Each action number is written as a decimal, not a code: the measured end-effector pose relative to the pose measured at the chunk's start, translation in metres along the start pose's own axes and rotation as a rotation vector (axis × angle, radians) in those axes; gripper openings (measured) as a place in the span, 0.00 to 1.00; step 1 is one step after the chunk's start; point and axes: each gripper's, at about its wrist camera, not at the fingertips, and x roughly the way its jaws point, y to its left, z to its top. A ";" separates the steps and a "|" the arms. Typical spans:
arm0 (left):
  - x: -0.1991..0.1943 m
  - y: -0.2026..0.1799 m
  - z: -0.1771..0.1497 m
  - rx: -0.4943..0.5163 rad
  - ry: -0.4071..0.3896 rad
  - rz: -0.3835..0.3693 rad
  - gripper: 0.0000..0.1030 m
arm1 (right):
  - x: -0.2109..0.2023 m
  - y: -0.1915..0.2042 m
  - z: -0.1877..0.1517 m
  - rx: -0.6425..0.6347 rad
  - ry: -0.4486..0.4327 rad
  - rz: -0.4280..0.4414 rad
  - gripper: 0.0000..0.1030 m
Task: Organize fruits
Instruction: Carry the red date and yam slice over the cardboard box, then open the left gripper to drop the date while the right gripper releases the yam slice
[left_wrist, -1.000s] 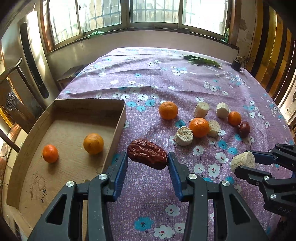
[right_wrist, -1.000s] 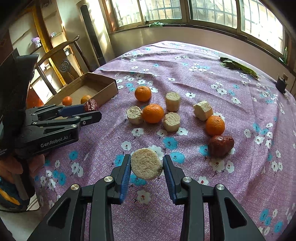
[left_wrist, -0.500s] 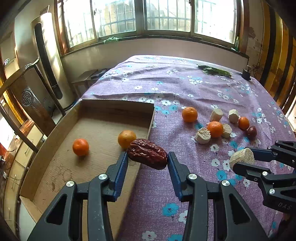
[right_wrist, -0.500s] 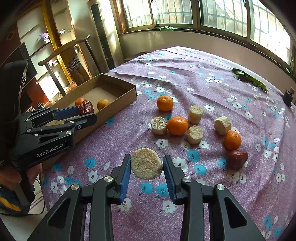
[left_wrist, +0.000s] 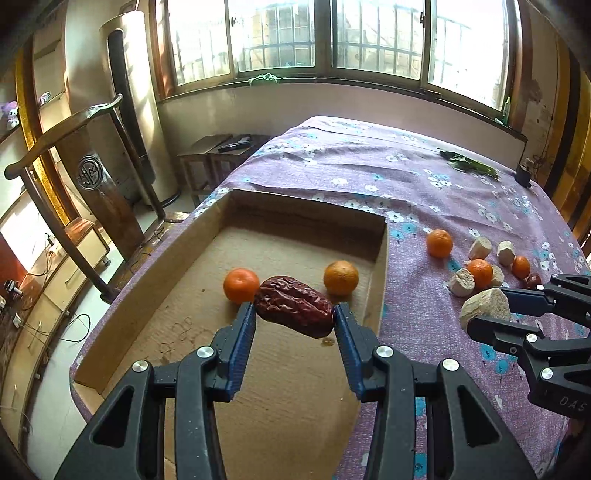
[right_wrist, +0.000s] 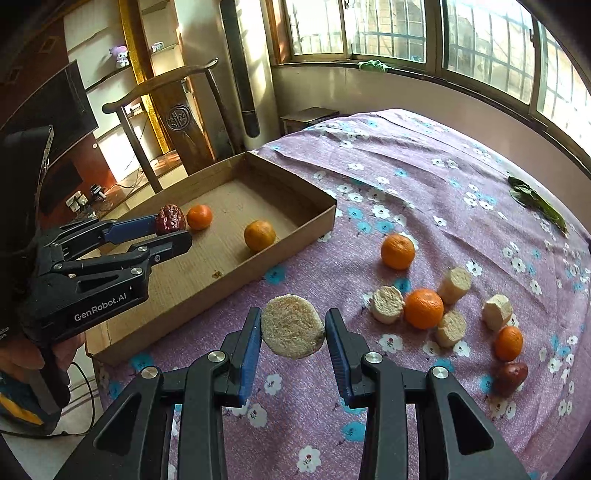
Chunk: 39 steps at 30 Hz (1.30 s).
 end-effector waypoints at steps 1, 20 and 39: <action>0.000 0.004 0.000 -0.008 0.000 0.004 0.42 | 0.002 0.003 0.003 -0.008 0.001 0.003 0.37; 0.031 0.076 -0.003 -0.122 0.085 0.073 0.42 | 0.073 0.059 0.054 -0.140 0.073 0.100 0.37; 0.040 0.073 -0.008 -0.134 0.113 0.083 0.49 | 0.107 0.063 0.060 -0.093 0.095 0.150 0.45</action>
